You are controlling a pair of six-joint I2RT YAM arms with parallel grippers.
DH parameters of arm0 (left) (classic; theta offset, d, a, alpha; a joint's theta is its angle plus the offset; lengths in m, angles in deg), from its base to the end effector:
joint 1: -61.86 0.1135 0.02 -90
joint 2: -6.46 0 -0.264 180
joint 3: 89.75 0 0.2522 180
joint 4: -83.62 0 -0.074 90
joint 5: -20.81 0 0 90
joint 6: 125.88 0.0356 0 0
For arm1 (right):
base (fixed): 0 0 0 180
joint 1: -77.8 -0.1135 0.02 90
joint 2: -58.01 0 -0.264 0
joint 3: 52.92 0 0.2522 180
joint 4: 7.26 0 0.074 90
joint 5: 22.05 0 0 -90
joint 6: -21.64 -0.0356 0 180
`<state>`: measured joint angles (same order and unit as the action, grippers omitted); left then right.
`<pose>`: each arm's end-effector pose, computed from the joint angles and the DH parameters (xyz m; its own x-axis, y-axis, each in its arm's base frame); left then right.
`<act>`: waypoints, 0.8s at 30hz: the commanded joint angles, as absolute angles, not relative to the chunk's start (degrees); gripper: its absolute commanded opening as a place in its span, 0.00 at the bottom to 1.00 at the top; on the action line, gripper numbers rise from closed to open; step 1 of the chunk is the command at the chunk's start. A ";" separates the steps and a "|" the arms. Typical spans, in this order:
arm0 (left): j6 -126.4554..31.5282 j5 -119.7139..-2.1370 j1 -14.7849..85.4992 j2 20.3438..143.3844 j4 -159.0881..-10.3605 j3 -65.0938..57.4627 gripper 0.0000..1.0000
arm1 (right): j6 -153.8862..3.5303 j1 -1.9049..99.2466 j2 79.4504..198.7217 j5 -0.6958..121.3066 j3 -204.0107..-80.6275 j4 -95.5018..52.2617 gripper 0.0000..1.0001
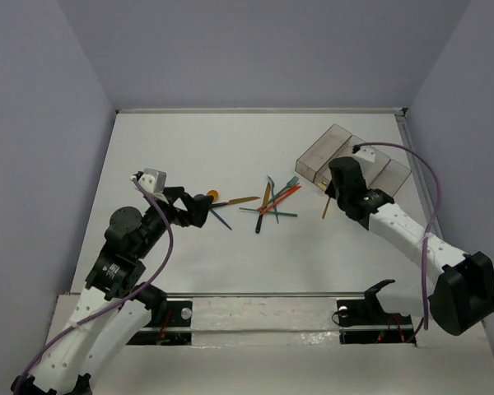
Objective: Sort the eating utensils into containers
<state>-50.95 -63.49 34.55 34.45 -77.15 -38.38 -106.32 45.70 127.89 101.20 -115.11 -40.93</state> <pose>0.1117 -0.0616 0.3454 -0.0795 -0.2501 -0.9649 0.5425 0.8012 -0.2524 0.2281 0.1200 0.2591 -0.5003 0.2934 -0.8146 0.2688 0.9470 0.1760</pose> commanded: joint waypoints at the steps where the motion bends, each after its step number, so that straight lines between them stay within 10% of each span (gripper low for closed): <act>1: -50.47 -63.65 34.17 35.11 -79.19 -35.73 0.99 | -95.36 57.47 127.70 97.23 -119.77 -32.38 0.00; 24: -50.03 -64.00 35.84 36.69 -79.28 -35.47 0.99 | -104.66 76.39 158.98 86.32 -140.42 -24.10 0.00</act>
